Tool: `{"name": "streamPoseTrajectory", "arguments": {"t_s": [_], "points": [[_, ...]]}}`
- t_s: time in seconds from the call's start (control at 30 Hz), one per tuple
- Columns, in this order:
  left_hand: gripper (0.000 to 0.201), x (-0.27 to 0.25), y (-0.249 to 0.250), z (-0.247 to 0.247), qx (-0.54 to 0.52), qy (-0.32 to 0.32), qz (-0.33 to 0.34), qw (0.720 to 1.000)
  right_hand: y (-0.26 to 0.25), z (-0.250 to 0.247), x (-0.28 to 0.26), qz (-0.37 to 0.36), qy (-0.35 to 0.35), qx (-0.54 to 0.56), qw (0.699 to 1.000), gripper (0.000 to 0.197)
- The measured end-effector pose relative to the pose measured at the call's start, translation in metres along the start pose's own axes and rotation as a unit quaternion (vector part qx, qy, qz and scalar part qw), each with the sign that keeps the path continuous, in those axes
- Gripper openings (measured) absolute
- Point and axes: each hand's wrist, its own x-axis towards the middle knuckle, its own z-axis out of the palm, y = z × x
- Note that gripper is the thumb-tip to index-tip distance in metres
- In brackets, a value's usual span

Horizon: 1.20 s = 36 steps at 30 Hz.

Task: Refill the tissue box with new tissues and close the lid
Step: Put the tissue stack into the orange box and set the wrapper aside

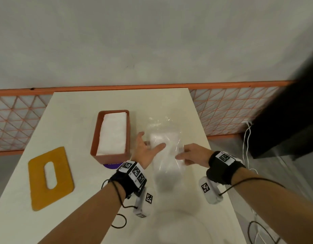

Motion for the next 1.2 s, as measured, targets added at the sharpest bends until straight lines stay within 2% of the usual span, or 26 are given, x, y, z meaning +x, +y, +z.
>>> {"name": "streamPoseTrajectory", "arguments": {"t_s": [0.07,0.13,0.2,0.27,0.4,0.57,0.6,0.7,0.77,0.8,0.87,0.9,0.97,1.07,1.2], "points": [[0.093,0.014,-0.002,0.009,0.009,-0.027,-0.038,0.999,0.006,-0.004,0.013,0.027,0.021,-0.008,0.999,0.028],[0.092,0.027,-0.007,0.014,0.048,-0.046,-0.06,0.996,0.012,-0.008,0.024,0.039,0.032,-0.023,0.998,0.03],[0.102,0.036,-0.013,0.016,0.087,-0.038,-0.075,0.993,0.017,-0.01,0.03,0.044,0.036,-0.031,0.998,0.028],[0.1,0.044,-0.017,0.015,0.101,-0.014,-0.093,0.99,0.019,-0.013,0.032,0.045,0.058,-0.032,0.997,0.023],[0.094,0.042,-0.016,0.014,0.149,-0.021,-0.141,0.978,0.016,-0.018,0.037,0.049,0.108,-0.031,0.992,0.039],[0.052,0.06,-0.008,0.023,0.198,-0.017,-0.086,0.976,0.003,-0.021,0.051,0.025,0.107,-0.047,0.993,0.02],[0.051,0.064,-0.003,0.024,0.208,-0.016,-0.071,0.975,0.0,-0.024,0.054,0.017,0.115,-0.048,0.992,0.018],[0.07,0.078,0.011,0.023,0.221,-0.017,-0.039,0.974,-0.012,-0.038,0.064,-0.011,0.182,-0.02,0.983,0.016],[0.07,0.084,0.015,0.021,0.221,-0.025,-0.023,0.975,-0.018,-0.047,0.07,-0.024,0.222,0.0,0.975,0.015],[0.065,0.087,0.015,0.02,0.228,-0.03,-0.019,0.973,-0.02,-0.051,0.073,-0.022,0.23,0.001,0.973,0.013],[0.051,0.092,0.014,0.021,0.24,-0.031,-0.009,0.97,-0.023,-0.054,0.078,-0.006,0.219,-0.008,0.976,0.016],[0.052,0.092,0.015,0.022,0.242,-0.03,-0.01,0.97,-0.023,-0.054,0.079,0.008,0.204,-0.008,0.979,0.021],[0.066,0.093,0.015,0.023,0.233,-0.035,-0.026,0.971,-0.022,-0.052,0.08,0.023,0.172,-0.001,0.985,0.027],[0.08,0.093,0.011,0.025,0.252,-0.053,-0.038,0.966,-0.016,-0.047,0.08,-0.01,0.175,-0.025,0.984,0.025],[0.08,0.091,0.012,0.024,0.254,-0.051,-0.016,0.966,-0.012,-0.05,0.08,-0.04,0.203,-0.011,0.978,0.015]]}}
